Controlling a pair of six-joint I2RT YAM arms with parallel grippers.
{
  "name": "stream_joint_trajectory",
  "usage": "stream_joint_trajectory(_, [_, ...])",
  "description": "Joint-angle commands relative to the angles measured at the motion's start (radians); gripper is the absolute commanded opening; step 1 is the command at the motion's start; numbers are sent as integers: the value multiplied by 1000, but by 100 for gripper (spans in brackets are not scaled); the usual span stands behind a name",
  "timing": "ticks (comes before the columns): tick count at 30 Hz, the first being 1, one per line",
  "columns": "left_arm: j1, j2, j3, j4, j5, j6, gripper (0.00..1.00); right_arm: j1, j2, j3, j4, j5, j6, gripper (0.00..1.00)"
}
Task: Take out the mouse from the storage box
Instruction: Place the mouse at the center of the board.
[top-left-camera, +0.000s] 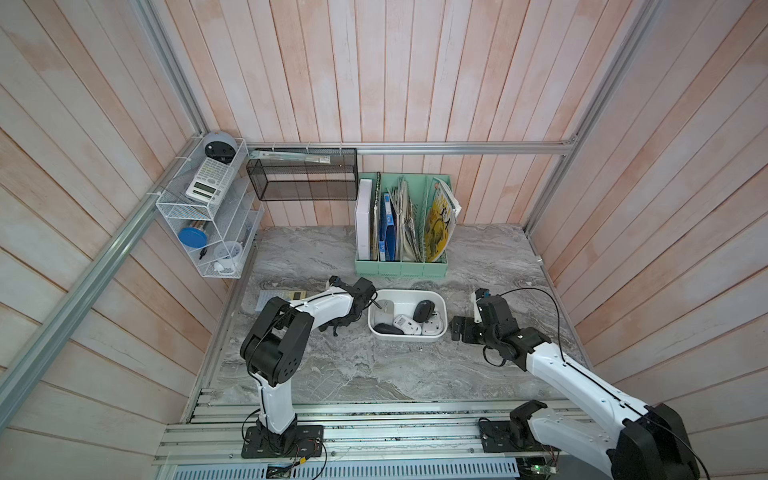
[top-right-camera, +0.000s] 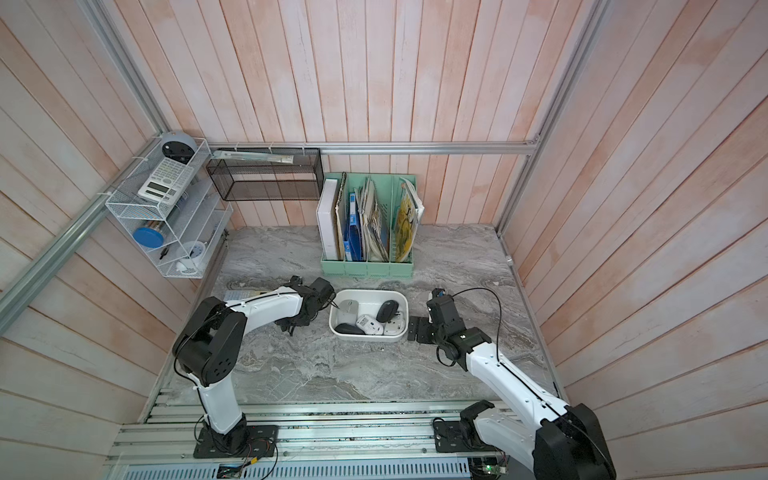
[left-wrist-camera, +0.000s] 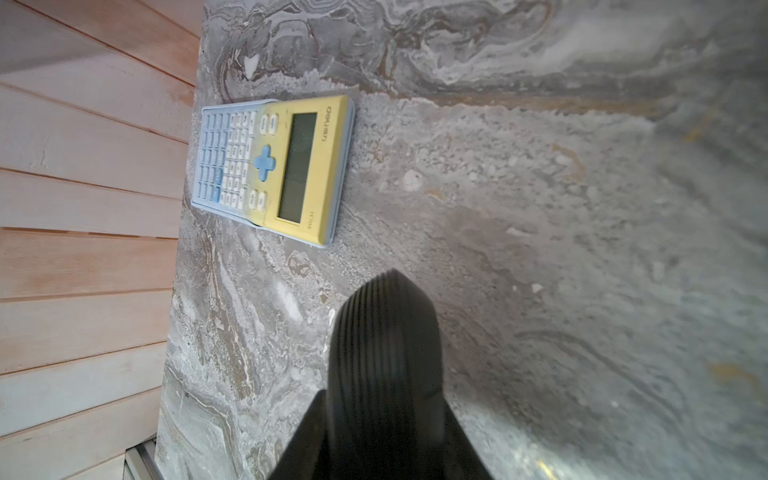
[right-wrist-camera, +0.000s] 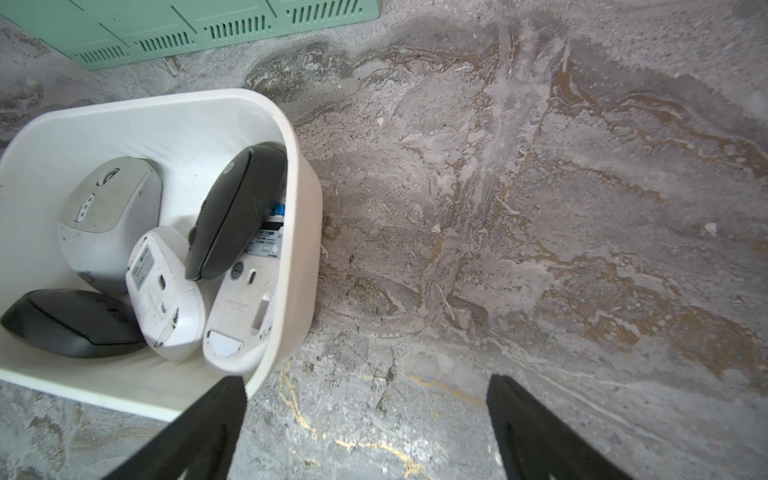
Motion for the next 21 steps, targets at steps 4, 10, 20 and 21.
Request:
stream_joint_trajectory(4, [-31, 36, 39, 33, 28, 17, 39, 6, 4, 4, -5, 13, 3, 98])
stream_joint_trajectory(10, [-44, 40, 47, 47, 54, 16, 51, 6, 2, 9, -12, 13, 8, 98])
stream_joint_trajectory(20, [-51, -3, 24, 103, 147, 15, 64, 7, -9, 14, -26, 12, 12, 97])
stream_joint_trajectory(21, [-51, -8, 23, 106, 152, 14, 64, 8, -10, 15, -26, 12, 12, 98])
